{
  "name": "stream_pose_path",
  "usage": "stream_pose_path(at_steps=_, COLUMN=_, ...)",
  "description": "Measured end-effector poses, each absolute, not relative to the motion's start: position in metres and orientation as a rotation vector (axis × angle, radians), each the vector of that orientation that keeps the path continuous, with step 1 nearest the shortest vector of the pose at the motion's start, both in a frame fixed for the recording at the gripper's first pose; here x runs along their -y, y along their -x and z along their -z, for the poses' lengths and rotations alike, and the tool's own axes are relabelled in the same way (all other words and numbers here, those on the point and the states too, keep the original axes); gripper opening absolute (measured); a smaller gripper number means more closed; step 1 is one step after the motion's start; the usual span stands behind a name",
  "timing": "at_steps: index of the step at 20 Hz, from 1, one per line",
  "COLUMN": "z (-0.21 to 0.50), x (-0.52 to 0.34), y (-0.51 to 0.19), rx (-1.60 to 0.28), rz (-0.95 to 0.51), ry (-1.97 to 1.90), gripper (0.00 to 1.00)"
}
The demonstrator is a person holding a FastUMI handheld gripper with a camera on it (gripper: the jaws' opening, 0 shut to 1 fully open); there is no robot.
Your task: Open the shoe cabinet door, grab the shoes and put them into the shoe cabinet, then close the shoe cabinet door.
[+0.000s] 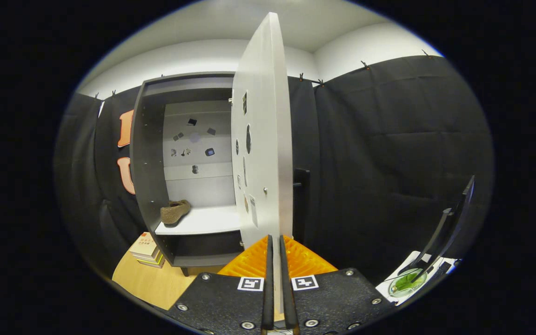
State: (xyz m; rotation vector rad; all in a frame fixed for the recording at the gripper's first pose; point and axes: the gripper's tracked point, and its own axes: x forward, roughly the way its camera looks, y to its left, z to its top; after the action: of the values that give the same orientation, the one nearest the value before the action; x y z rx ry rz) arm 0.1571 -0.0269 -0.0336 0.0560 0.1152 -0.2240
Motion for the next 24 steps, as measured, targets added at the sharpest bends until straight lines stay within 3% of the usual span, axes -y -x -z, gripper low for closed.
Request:
stream_pose_path(at_steps=15, z=0.045, x=-0.058, y=-0.156, rx=-0.154, rz=0.171, ry=-0.039, gripper=0.08)
stream_pose_path(at_steps=24, z=0.105, x=-0.131, y=-0.161, rx=-0.273, rz=0.117, ry=-0.017, gripper=0.1)
